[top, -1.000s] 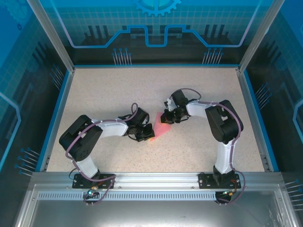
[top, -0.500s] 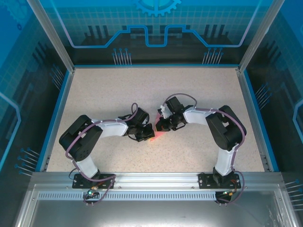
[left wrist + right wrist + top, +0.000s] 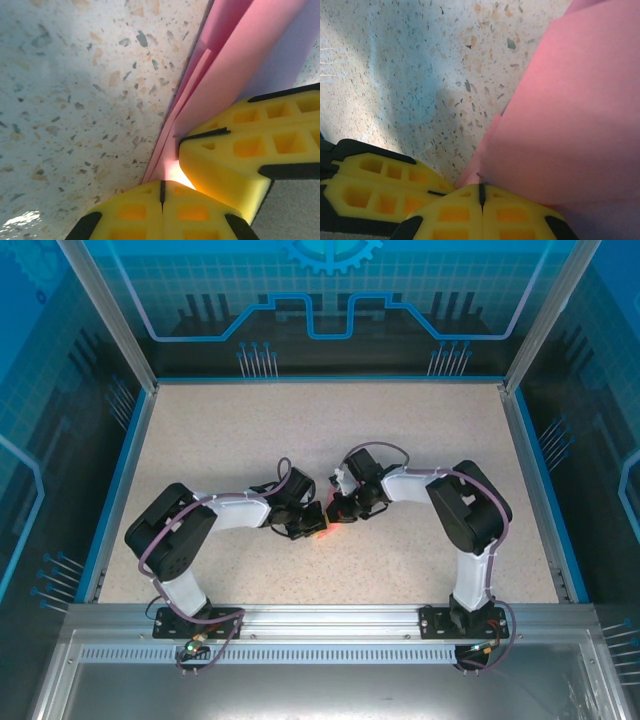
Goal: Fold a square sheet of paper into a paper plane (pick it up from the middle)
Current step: Fourth fold the wing at the center of the table.
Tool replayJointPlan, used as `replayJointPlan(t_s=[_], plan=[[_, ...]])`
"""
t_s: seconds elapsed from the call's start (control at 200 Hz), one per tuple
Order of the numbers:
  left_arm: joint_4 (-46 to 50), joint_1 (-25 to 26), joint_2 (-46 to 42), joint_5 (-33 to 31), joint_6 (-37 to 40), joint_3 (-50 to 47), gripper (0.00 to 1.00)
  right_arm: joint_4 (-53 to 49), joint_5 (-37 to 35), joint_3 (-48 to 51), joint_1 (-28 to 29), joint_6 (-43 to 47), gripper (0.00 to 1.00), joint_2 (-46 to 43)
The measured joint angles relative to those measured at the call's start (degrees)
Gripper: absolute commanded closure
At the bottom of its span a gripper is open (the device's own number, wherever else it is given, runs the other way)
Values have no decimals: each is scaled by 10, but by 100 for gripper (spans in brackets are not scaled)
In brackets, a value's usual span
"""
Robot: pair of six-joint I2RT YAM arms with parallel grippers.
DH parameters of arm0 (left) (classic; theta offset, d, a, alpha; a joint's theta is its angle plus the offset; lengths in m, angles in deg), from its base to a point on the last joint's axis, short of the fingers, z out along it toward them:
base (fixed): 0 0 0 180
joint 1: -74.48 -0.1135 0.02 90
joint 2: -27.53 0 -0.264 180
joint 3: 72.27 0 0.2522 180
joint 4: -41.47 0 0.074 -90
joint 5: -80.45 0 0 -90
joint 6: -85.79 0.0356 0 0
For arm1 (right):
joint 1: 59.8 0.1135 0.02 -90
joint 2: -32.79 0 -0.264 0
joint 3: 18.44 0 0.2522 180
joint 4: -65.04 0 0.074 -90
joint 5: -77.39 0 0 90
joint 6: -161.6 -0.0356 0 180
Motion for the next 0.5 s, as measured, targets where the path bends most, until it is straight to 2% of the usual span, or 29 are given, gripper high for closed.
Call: replayJointPlan(t_s=[0.2,0.5], plan=[[-5,1,0,-7,0,0,100,-6,40,-17,-38,2,100,23],[-12,1,1,-9,3,-3,100,-8,21,-77,-139,-1,100,57]])
